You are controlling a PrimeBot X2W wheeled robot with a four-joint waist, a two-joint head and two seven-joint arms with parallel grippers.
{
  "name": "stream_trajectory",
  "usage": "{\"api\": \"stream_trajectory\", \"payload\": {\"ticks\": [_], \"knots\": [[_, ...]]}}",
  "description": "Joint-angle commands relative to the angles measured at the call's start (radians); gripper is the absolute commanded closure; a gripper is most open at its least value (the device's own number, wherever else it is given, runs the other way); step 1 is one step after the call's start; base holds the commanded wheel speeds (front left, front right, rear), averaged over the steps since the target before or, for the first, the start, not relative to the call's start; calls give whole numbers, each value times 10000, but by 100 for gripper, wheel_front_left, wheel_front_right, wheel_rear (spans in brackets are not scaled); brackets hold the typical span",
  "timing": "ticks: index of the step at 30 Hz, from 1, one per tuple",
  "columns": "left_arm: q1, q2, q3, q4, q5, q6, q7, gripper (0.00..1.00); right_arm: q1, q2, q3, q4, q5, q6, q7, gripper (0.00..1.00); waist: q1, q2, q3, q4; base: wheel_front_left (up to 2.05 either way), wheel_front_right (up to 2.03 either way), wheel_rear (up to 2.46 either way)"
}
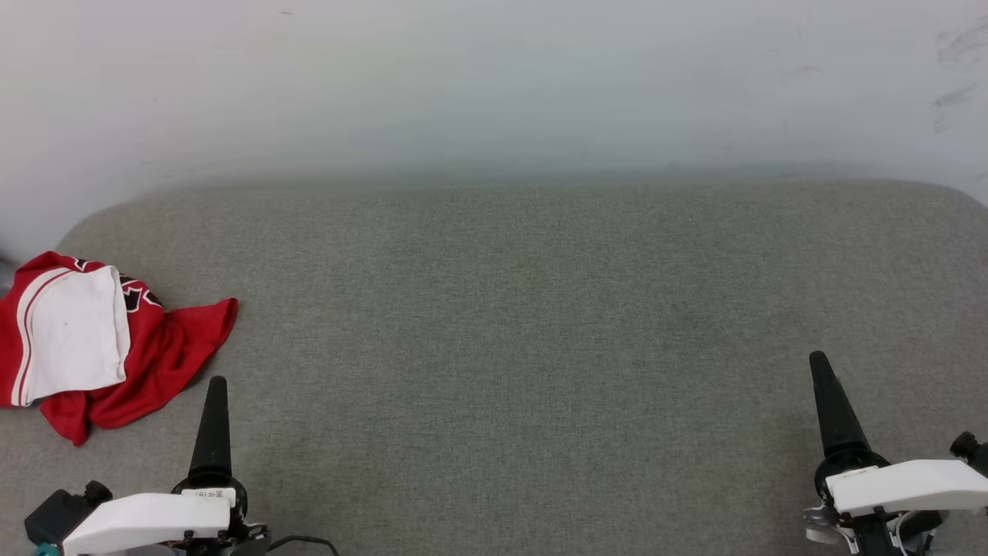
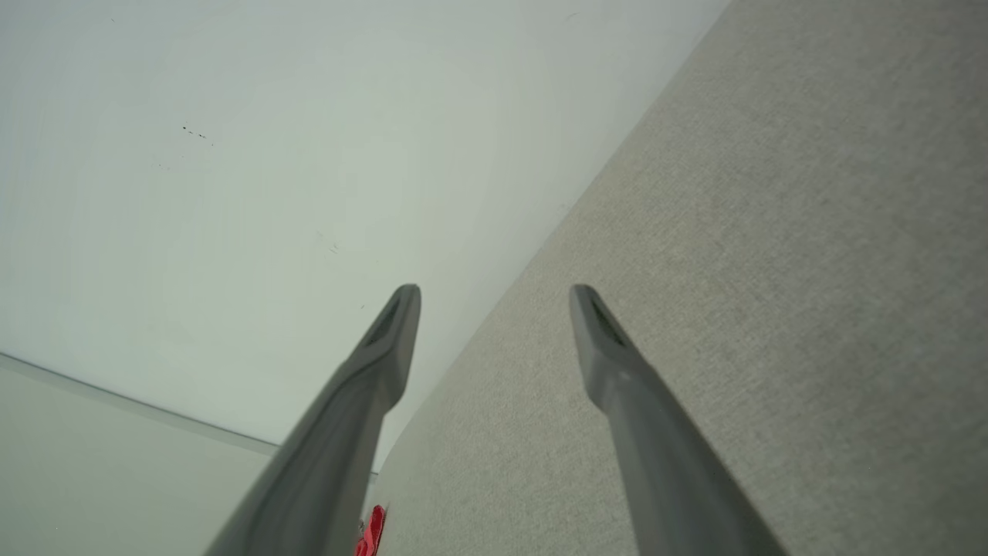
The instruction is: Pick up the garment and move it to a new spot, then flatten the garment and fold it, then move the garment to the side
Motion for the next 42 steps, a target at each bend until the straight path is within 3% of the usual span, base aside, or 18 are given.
{"api": "stream_trajectory", "payload": {"ticks": [1,15,26,42], "knots": [[-31,16,47,-344,494,-15,-110,0,-33,0,34,-287,-588,1,-126,0,0,0,6,-10,0,0,0],[218,20,-492,-1659,3269,-21,-580,0,14,4,362,-1293,-4019,1,-594,0,0,0,53,-68,0,0,0],[440,20,-955,-2471,5802,-9,-902,0,119,6,490,-1540,-6041,1,-924,0,0,0,83,-80,0,0,0],[658,283,-2271,-2750,8776,879,-1298,0,266,10,509,-1586,-8382,0,-1327,0,0,0,109,-124,0,0,0]]}}
